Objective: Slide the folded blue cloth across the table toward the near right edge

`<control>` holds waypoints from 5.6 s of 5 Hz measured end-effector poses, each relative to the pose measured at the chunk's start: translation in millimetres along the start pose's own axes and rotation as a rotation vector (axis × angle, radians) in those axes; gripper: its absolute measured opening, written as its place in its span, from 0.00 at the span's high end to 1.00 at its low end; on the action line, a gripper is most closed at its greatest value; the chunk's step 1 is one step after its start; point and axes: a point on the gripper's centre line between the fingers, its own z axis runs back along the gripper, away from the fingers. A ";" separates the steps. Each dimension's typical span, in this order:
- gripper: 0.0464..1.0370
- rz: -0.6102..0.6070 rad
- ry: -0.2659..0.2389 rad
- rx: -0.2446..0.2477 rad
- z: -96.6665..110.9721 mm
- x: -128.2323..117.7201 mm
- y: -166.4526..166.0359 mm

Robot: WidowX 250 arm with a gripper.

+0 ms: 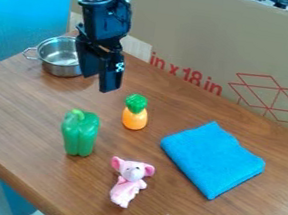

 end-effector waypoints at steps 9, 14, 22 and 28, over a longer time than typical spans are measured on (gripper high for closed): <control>0.04 -0.025 -0.296 0.233 -87.1 94.0 -129.9; 0.04 0.198 -0.278 0.179 -119.9 81.9 -204.4; 0.04 -0.157 -0.183 0.144 -52.2 19.9 -205.6; 0.04 -0.219 -0.038 0.012 3.8 -14.5 -90.1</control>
